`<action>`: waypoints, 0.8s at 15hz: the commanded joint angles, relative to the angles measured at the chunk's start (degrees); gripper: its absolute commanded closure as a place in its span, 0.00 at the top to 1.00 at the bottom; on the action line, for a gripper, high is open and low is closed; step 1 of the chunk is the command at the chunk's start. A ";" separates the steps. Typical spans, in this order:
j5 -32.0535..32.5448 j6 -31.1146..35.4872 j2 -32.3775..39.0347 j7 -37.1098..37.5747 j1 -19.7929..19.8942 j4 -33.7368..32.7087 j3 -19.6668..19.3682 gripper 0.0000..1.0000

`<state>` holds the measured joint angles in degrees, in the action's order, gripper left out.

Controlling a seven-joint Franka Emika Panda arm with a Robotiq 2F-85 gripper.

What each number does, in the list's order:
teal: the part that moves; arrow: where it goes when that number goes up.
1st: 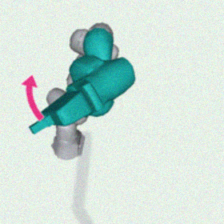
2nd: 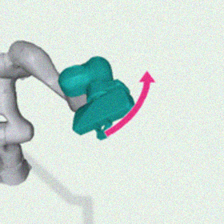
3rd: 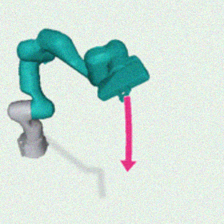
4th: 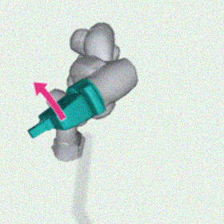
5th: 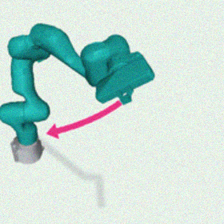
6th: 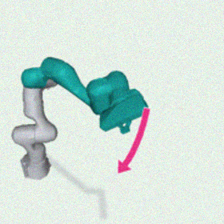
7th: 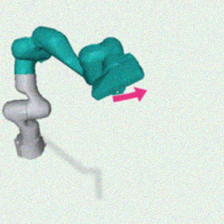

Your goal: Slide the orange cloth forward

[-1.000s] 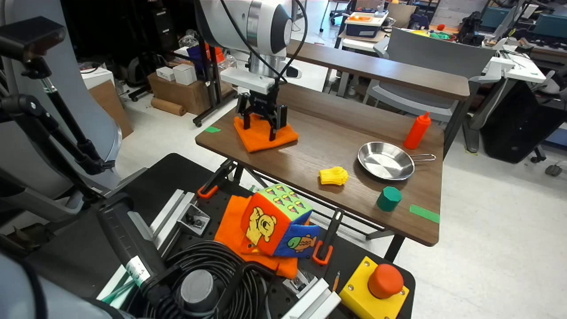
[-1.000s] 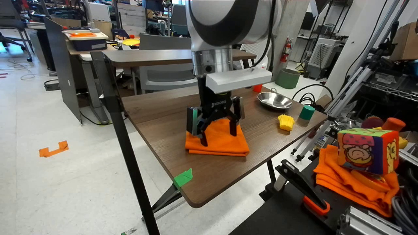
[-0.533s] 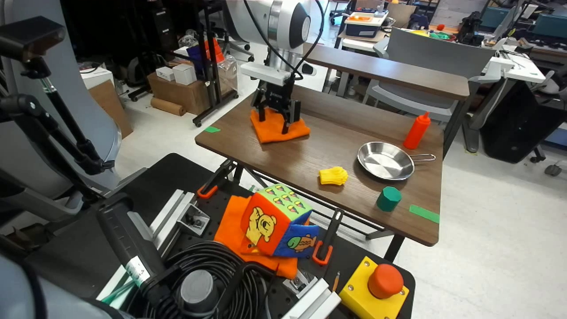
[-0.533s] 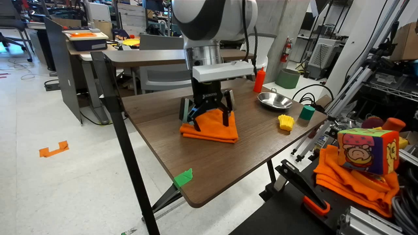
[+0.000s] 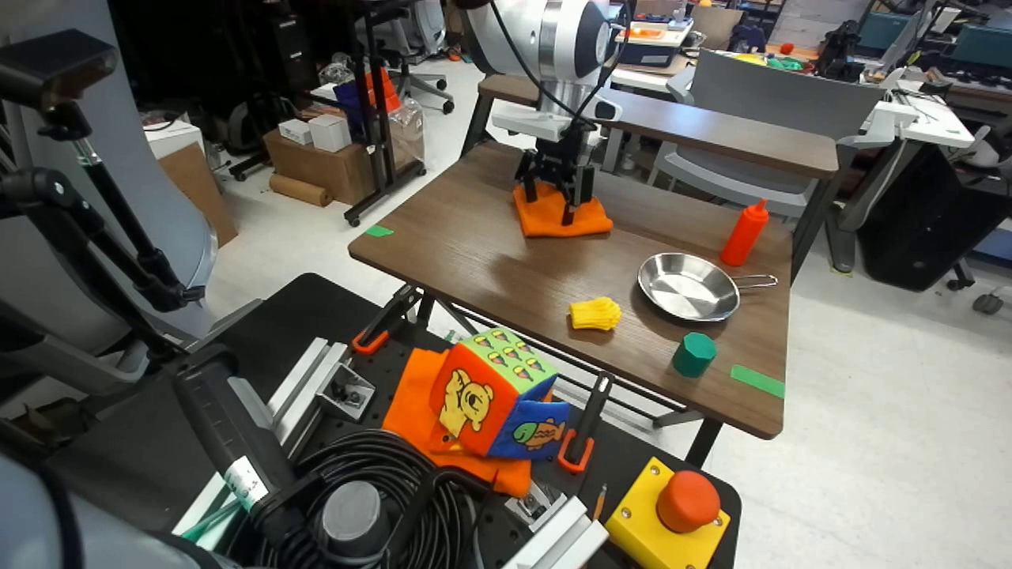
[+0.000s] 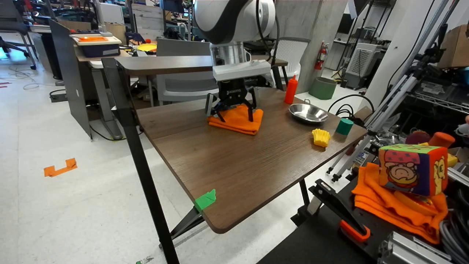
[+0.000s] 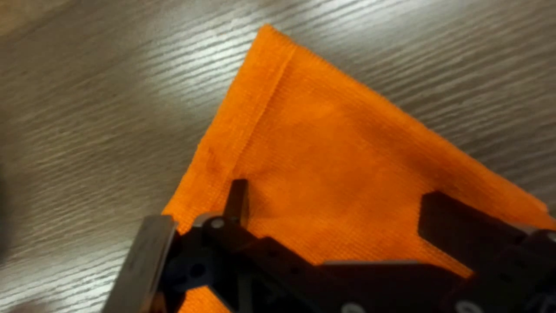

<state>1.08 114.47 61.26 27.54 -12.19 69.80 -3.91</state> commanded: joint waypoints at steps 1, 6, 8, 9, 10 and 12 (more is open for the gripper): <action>2.12 -4.69 8.58 3.43 -1.70 -13.41 -1.97 1.00; 3.33 -10.73 4.04 -3.85 -2.27 -10.97 0.60 1.00; 3.65 -13.14 -1.07 -9.52 -2.86 -5.92 1.30 1.00; 4.15 -14.54 -3.37 -11.98 -3.26 -3.96 1.30 1.00; 5.35 -16.66 -6.07 -13.52 -4.12 -1.33 0.54 1.00; 5.23 -16.06 -1.62 -11.54 -3.24 -6.77 1.41 1.00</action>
<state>5.61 98.59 59.32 15.53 -15.99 63.54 -3.43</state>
